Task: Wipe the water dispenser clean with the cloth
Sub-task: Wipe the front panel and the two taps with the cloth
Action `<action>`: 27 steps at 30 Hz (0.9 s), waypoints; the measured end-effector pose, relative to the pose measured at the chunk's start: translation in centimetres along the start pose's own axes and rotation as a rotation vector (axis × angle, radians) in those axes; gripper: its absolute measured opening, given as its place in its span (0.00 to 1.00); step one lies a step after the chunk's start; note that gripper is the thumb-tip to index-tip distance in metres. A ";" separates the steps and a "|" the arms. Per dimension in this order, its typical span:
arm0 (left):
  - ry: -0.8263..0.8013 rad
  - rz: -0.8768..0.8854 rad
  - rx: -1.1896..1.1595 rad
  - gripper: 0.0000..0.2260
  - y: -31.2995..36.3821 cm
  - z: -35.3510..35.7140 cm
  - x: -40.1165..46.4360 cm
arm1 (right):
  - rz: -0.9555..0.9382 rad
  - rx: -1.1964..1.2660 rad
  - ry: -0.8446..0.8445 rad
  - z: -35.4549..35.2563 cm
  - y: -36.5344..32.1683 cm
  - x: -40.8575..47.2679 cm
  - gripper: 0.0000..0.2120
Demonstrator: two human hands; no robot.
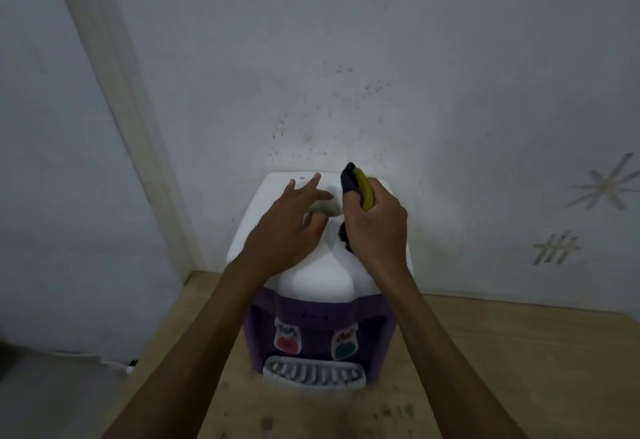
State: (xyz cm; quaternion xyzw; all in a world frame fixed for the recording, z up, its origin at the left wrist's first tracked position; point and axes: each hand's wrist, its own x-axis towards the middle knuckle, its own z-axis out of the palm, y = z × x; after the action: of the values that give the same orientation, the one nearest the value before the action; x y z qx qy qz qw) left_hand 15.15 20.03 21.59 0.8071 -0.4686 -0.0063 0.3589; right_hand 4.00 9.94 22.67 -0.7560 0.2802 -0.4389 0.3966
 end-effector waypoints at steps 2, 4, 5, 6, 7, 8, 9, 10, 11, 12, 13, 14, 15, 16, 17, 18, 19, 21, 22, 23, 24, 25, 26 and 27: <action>0.009 -0.003 -0.014 0.21 -0.1 0.1 -0.1 | -0.078 -0.071 0.023 0.4 0.2 -0.3 0.07; 0.032 0.001 -0.031 0.22 -0.2 0.0 0.0 | -0.110 -0.090 0.042 0.7 0.5 -0.2 0.08; 0.046 0.011 -0.026 0.22 -0.3 0.0 0.0 | -0.115 -0.091 0.047 0.8 0.7 -0.2 0.09; 0.059 0.019 -0.021 0.22 -0.4 0.0 -0.1 | -0.119 -0.092 0.051 0.7 0.8 -0.1 0.08; 0.075 0.033 -0.013 0.22 -0.6 0.1 -0.1 | -0.127 -0.096 0.059 0.7 1.0 -0.1 0.08; 0.094 0.046 -0.011 0.21 -0.7 0.2 0.0 | -0.138 -0.097 0.067 0.7 1.1 0.0 0.07; 0.109 0.060 -0.013 0.20 -0.9 0.2 0.0 | -0.152 -0.094 0.074 0.7 1.1 0.0 0.06; 0.123 0.077 -0.017 0.19 -1.1 0.4 0.0 | -0.170 -0.091 0.078 0.8 1.3 -0.2 0.06; 0.135 0.091 -0.019 0.17 -1.2 0.4 0.0 | -0.183 -0.085 0.080 0.7 1.3 -0.2 0.07; 0.147 0.109 -0.014 0.16 -1.3 0.5 0.0 | -0.194 -0.086 0.080 0.7 1.4 -0.2 0.08; 0.159 0.124 -0.005 0.15 -1.2 0.5 0.1 | -0.196 -0.087 0.077 0.6 1.4 -0.1 0.10; 0.174 0.140 0.004 0.15 -1.1 0.5 0.1 | -0.199 -0.091 0.075 0.6 1.4 0.0 0.11; 0.195 0.157 0.011 0.14 -1.2 0.4 0.1 | -0.209 -0.096 0.076 0.7 1.5 0.0 0.13; 0.210 0.163 0.008 0.14 -1.1 0.3 0.0 | -0.220 -0.105 0.082 0.7 1.6 0.0 0.13; 0.226 0.173 0.008 0.14 -1.2 0.3 0.0 | -0.238 -0.115 0.096 0.8 1.7 -0.1 0.13; 0.240 0.183 0.010 0.14 -1.2 0.3 0.0 | -0.251 -0.123 0.104 0.8 1.7 -0.1 0.11; 0.250 0.189 0.017 0.14 -1.2 0.2 0.0 | -0.255 -0.122 0.105 0.7 1.6 -0.1 0.11; 0.275 0.210 0.048 0.14 -1.5 0.4 0.2 | -0.265 -0.096 0.102 0.7 2.0 -0.1 0.13; 0.285 0.225 0.066 0.14 -1.6 0.5 0.2 | -0.270 -0.086 0.107 0.6 2.1 -0.2 0.14; 0.295 0.236 0.080 0.14 -1.6 0.4 0.3 | -0.273 -0.077 0.111 0.6 2.1 -0.2 0.15; 0.300 0.247 0.089 0.14 -1.5 0.3 0.3 | -0.273 -0.069 0.113 0.5 2.0 -0.2 0.16; 0.310 0.260 0.096 0.14 -1.5 0.3 0.2 | -0.280 -0.061 0.119 0.4 2.0 -0.4 0.16; 0.318 0.271 0.102 0.14 -1.5 0.2 0.3 | -0.279 -0.047 0.118 0.4 2.0 -0.4 0.17; 0.328 0.287 0.106 0.14 -1.4 0.2 0.1 | -0.281 -0.032 0.116 0.3 2.0 -0.6 0.17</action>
State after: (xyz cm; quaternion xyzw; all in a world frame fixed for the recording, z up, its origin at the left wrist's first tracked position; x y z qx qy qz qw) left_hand 16.17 20.26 20.62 0.7402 -0.5138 0.2008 0.3845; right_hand 3.81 9.46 20.61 -0.7673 0.2014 -0.5285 0.3023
